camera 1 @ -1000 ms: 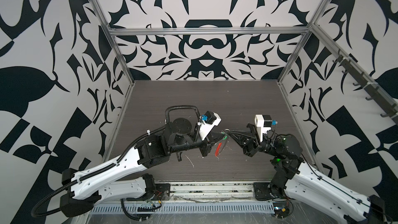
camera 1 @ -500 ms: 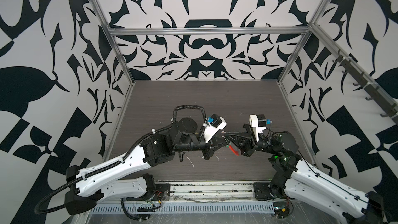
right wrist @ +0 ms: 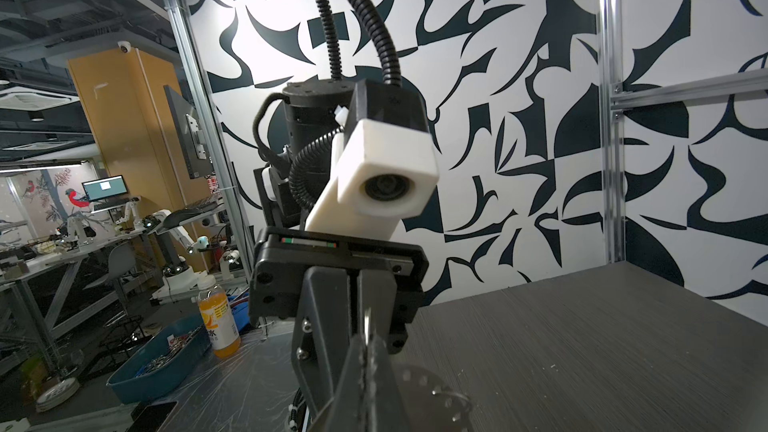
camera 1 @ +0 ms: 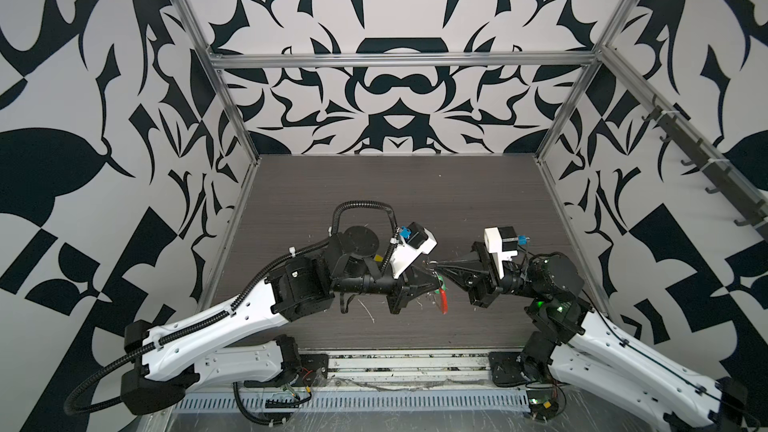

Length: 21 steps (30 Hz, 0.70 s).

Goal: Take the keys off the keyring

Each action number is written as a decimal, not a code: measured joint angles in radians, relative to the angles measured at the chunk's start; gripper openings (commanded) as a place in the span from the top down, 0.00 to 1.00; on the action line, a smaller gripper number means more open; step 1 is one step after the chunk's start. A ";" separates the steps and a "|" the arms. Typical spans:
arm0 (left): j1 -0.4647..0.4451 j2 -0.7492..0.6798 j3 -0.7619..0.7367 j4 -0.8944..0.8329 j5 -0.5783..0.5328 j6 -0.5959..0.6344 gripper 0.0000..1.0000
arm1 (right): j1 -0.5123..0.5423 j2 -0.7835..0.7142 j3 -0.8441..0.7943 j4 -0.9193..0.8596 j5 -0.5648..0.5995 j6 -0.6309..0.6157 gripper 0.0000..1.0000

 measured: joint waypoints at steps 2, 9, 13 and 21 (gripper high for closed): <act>0.000 0.003 0.011 -0.023 0.005 -0.005 1.00 | 0.000 -0.002 0.005 -0.019 0.000 -0.010 1.00; 0.000 0.005 0.037 -0.080 0.008 -0.026 1.00 | 0.003 -0.026 0.017 -0.072 0.001 -0.045 1.00; 0.000 0.003 0.044 -0.101 0.007 -0.034 1.00 | 0.003 -0.033 0.024 -0.100 0.002 -0.059 1.00; -0.002 0.002 0.088 -0.172 -0.022 -0.043 1.00 | 0.003 -0.049 0.029 -0.128 0.013 -0.079 1.00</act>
